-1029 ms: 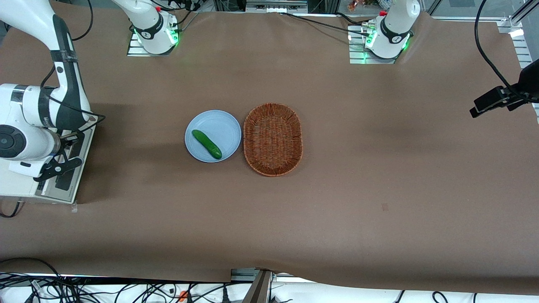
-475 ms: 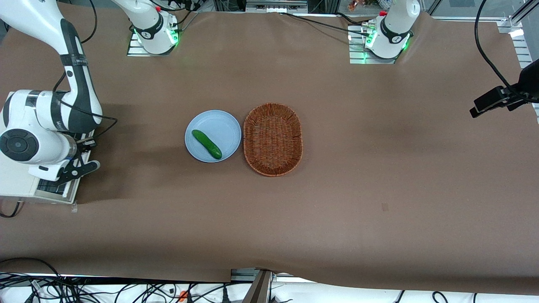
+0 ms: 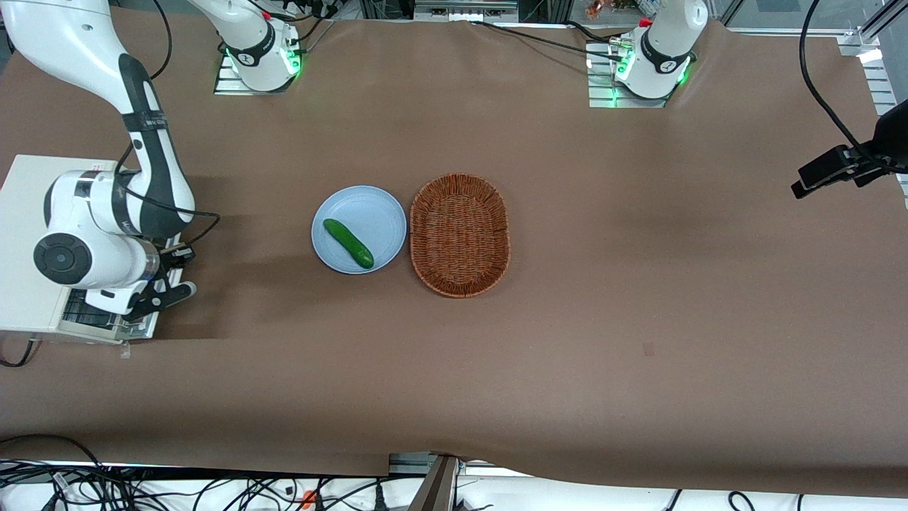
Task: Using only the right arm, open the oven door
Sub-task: 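Pull the handle outward and down with the right gripper, swinging the door open, then release the door and lift the right gripper away from the oven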
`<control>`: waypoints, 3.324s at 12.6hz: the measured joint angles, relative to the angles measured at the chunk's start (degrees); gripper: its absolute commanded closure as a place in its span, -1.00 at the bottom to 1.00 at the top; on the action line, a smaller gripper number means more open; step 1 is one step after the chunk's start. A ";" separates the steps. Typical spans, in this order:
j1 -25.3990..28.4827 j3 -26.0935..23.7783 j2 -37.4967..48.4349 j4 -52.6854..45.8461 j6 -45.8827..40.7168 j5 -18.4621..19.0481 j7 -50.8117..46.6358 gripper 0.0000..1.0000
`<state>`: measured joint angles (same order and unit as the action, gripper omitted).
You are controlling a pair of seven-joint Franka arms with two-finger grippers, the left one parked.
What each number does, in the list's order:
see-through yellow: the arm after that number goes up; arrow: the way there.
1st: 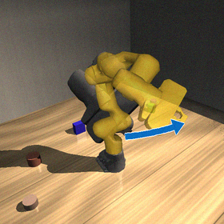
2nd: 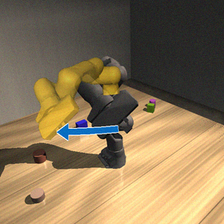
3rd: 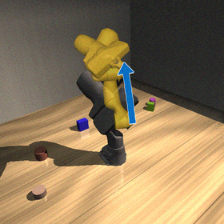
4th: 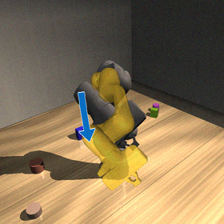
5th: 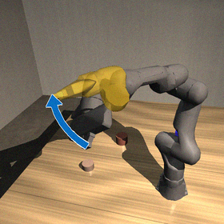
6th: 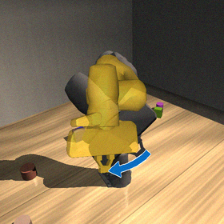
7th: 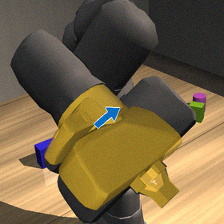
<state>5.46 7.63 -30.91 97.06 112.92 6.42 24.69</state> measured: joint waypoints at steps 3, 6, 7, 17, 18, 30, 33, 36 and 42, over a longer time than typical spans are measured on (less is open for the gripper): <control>0.00 -0.24 -2.57 0.00 2.42 -2.40 -0.05 1.00; -0.24 -0.23 -4.84 -0.04 4.51 -4.86 -0.14 1.00; -0.43 -0.15 -5.49 -0.09 5.08 -6.00 -0.14 1.00; -1.15 0.60 -7.17 -0.60 3.79 -10.98 -16.18 1.00; -1.09 0.56 -7.17 -0.60 3.17 -11.00 -17.69 1.00; 0.07 0.39 -4.57 -7.78 -5.73 -11.00 -15.06 -1.00; -0.22 0.75 -2.74 -15.07 -17.00 -11.00 -12.61 -1.00; -0.17 0.75 -0.78 -20.18 -24.26 -11.00 -12.60 -1.00; -0.32 2.16 8.82 -16.08 -23.79 -11.00 -12.82 -1.00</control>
<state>5.14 9.79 -22.09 80.98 89.13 -4.58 11.87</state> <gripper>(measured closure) 0.000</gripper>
